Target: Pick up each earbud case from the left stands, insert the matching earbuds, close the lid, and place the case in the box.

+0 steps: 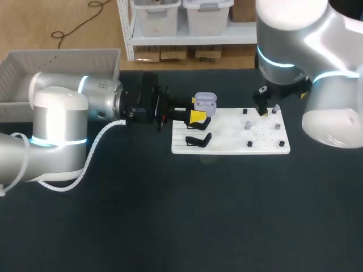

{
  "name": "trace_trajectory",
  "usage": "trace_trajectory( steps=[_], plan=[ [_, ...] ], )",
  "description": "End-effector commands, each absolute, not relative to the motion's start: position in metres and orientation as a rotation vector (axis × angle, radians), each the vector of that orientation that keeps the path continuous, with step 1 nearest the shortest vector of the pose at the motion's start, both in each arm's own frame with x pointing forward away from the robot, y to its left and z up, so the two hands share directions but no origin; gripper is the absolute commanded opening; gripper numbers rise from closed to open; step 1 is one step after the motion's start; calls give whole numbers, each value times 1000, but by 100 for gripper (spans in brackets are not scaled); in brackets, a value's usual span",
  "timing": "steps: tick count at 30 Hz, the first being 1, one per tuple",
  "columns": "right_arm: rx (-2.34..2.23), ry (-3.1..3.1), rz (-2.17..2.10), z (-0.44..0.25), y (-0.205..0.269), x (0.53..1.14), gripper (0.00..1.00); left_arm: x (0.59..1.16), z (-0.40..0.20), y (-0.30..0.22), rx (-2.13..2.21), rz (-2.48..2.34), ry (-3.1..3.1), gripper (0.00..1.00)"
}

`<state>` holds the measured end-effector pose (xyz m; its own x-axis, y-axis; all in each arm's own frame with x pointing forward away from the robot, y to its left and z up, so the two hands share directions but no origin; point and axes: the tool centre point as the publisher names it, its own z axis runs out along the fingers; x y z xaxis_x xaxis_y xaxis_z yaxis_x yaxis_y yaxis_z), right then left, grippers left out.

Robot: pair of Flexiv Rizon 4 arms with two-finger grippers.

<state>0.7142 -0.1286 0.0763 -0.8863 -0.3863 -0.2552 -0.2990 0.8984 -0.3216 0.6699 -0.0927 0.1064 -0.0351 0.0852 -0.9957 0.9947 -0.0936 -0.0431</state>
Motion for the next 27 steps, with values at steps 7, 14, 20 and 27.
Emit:
trace_trajectory(
  steps=[7,14,20,27],
  plan=[
    [-567,2806,-307,68,-144,743,100,670,106,-93,1321,-1266,1250,0],
    [-666,2807,-300,56,-145,745,100,670,106,-93,1321,-1266,1250,0],
    [-720,2807,-304,46,-140,742,100,670,106,-93,1321,-1266,1250,0],
    [-717,2805,-303,39,-138,744,74,670,106,-93,1321,-1266,1250,0]
  ],
)
